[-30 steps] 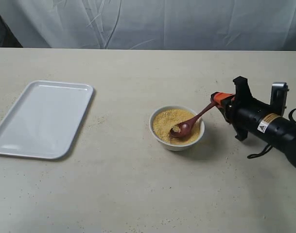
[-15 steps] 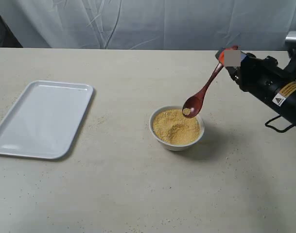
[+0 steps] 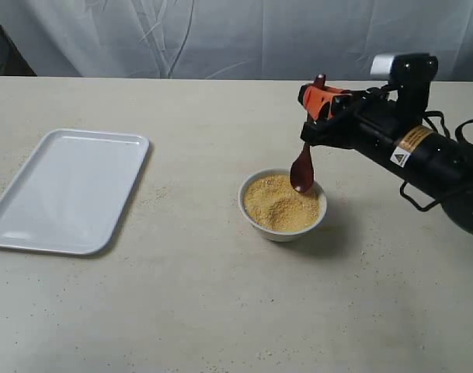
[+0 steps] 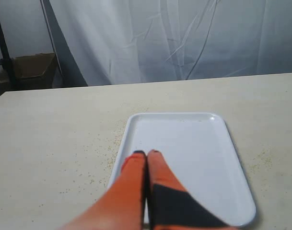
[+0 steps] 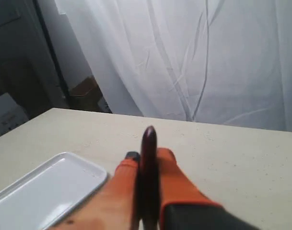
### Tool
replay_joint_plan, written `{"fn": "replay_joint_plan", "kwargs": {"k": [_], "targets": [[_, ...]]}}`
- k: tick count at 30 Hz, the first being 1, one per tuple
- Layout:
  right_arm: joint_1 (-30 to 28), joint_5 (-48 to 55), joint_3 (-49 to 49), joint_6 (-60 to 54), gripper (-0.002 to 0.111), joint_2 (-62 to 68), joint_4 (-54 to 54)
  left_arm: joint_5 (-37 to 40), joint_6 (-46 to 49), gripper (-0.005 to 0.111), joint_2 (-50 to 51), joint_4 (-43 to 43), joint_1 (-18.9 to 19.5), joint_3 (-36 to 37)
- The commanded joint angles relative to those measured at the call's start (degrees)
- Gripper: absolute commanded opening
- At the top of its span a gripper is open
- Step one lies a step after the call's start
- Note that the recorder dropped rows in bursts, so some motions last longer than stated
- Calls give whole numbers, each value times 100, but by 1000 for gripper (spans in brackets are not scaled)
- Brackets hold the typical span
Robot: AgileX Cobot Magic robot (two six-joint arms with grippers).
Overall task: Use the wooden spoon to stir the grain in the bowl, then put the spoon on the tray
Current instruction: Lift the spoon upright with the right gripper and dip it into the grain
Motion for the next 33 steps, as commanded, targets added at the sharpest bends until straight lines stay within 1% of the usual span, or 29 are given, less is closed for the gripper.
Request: {"fn": "replay_joint_plan", "kwargs": {"k": [1, 6, 10, 12, 15, 19, 24, 26, 28, 33], "targets": [[-1, -8, -21, -133, 0, 287, 228, -31, -22, 0, -30, 22, -22, 10], [-1, 233, -21, -89, 0, 470, -37, -31, -22, 0, -30, 22, -22, 10], [152, 202, -21, 81, 0, 558, -597, -30, -22, 0, -30, 11, -22, 10], [275, 118, -21, 113, 0, 570, -606, -30, -22, 0, -30, 11, -22, 10], [377, -70, -21, 126, 0, 570, -516, -30, -22, 0, -30, 11, -22, 10], [377, -779, -21, 178, 0, 559, -390, -30, -22, 0, -30, 11, -22, 10], [377, -805, -21, 113, 0, 401, 379, -30, -22, 0, -30, 11, -22, 10], [377, -805, -21, 113, 0, 377, 461, -30, -22, 0, -30, 11, -22, 10], [390, -805, -21, 242, 0, 377, 290, -30, -22, 0, -30, 11, -22, 10], [431, -805, -21, 316, 0, 377, -776, -45, -22, 0, -30, 11, -22, 10]]}}
